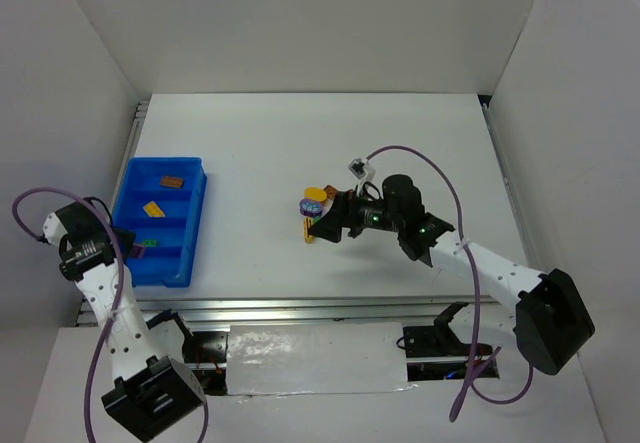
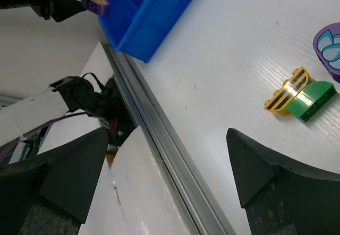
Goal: Sort the legos into containers by color
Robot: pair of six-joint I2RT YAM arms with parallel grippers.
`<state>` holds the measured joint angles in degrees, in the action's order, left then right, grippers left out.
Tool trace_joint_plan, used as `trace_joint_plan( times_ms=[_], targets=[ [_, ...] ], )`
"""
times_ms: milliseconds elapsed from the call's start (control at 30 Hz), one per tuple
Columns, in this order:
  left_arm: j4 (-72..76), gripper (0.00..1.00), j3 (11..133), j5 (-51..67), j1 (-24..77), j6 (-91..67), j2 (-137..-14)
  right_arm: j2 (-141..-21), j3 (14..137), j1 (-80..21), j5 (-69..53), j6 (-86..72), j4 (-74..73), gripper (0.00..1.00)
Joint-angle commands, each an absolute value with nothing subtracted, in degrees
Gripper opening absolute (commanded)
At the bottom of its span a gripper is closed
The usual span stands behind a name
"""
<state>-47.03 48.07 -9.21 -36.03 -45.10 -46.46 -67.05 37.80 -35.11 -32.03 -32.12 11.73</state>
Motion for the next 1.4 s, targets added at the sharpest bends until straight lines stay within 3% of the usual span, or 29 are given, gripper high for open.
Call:
trace_joint_plan(
  times_ms=[0, 433, 500, 533, 567, 633, 667, 733, 767, 800, 1200, 1367],
  targets=[
    [-43.9, 0.0, 44.7, -9.4, -36.3, -47.9, -46.1, -64.0, 37.0, -35.4, -30.7, -30.9, 11.8, 1.0],
    [-39.8, 0.0, 38.6, -6.5, -36.3, -49.4, -49.6, -61.8, 36.7, -35.4, -28.8, -29.5, 10.2, 1.0],
    [-39.6, 0.06, 38.3, -6.3, -36.2, -49.4, -48.2, -62.0, 36.7, -35.4, -28.7, -29.5, 10.1, 1.0],
    [-39.6, 0.14, 38.2, -6.4, -36.3, -49.7, -47.6, -62.0, 36.7, -35.3, -28.7, -29.4, 10.2, 1.0],
    [-39.6, 0.37, 38.2, -6.8, -36.3, -49.8, -46.7, -62.0, 36.7, -35.2, -28.7, -29.4, 10.2, 1.0],
    [-39.7, 0.5, 38.2, -6.9, -36.3, -50.0, -46.0, -62.1, 36.7, -35.3, -28.8, -29.5, 10.3, 1.0],
    [-39.8, 0.63, 38.2, -7.1, -36.2, -50.0, -45.7, -62.1, 36.7, -35.4, -28.7, -29.5, 10.3, 1.0],
    [-40.3, 0.79, 38.3, -7.5, -36.3, -50.4, -45.6, -61.9, 36.7, -35.4, -28.3, -29.4, 10.2, 1.0],
    [-40.5, 0.95, 38.6, -7.6, -36.3, -50.4, -45.7, -61.9, 36.7, -35.3, -28.1, -29.5, 10.2, 1.0],
    [-40.7, 0.99, 38.8, -7.6, -36.3, -50.3, -45.7, -62.0, 36.6, -35.4, -28.0, -29.4, 10.3, 1.0],
    [-40.1, 1.0, 42.3, -5.0, -36.2, -47.0, -35.1, -64.7, 37.2, -34.7, -24.9, -29.4, 9.3, 1.0],
    [-35.8, 1.0, 47.0, 4.8, -33.2, -42.6, -36.9, -67.9, 38.1, -34.7, -22.2, -29.0, 8.5, 1.0]
  ],
)
